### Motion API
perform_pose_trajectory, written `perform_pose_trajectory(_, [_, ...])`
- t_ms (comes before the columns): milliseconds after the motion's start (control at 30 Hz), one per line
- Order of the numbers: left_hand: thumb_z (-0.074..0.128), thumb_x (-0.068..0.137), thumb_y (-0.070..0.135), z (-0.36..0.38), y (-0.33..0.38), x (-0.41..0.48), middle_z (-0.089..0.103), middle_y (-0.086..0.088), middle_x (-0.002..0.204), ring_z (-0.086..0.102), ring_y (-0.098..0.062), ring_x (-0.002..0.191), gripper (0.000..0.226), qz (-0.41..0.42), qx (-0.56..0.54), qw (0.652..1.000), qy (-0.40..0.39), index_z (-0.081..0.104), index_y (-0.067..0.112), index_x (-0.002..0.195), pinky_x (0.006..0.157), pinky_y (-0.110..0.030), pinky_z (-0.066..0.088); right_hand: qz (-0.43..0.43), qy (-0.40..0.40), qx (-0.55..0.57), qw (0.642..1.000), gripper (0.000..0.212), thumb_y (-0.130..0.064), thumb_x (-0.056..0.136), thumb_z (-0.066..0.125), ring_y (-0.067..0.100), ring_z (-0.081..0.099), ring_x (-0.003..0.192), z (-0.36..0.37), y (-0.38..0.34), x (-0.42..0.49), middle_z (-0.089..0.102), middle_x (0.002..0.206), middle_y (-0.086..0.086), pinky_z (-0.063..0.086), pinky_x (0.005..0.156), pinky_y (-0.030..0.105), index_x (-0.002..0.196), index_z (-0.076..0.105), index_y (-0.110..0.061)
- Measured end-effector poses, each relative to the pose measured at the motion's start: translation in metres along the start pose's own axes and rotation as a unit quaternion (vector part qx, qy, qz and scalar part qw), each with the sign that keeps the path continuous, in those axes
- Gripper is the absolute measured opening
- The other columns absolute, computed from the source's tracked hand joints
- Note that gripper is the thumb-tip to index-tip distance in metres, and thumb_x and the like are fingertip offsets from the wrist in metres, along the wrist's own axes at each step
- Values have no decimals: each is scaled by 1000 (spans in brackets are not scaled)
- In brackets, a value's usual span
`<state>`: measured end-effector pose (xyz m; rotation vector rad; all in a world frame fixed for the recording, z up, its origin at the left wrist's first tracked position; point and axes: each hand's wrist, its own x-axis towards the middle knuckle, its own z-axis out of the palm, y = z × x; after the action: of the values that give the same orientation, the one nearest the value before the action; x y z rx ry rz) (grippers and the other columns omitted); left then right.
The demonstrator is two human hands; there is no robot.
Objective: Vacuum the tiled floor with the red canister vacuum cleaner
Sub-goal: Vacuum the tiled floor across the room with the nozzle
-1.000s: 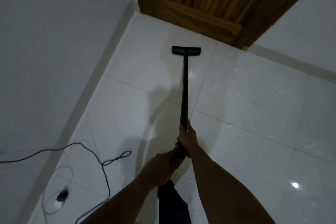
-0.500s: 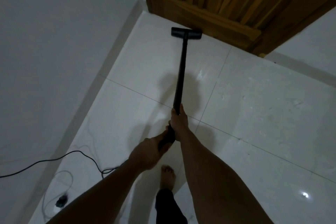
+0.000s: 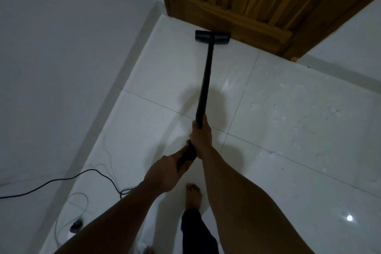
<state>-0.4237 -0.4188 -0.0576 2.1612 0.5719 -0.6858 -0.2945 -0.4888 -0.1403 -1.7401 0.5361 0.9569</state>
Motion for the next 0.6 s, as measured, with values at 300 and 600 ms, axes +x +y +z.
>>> perform_pose_trajectory(300, [37, 103, 56, 29, -6, -77, 59, 9, 67, 55, -4, 48, 60, 17, 68, 997, -20, 5, 56, 154, 52, -22, 50, -56, 17, 8, 998, 70, -31, 103, 59, 13, 56, 51, -22, 49, -73, 65, 92, 6, 62, 61, 41, 160, 22, -45])
perform_pose_trajectory(600, [32, 103, 57, 60, -49, -223, 54, 8, 65, 53, -10, 47, 59, 99, 149, 984, -20, 6, 51, 155, 44, -20, 39, -90, 51, 46, 994, 68, -24, 104, 59, 7, 53, 44, -14, 139, -211, 61, 90, 5, 53, 53, 30, 161, 25, -42])
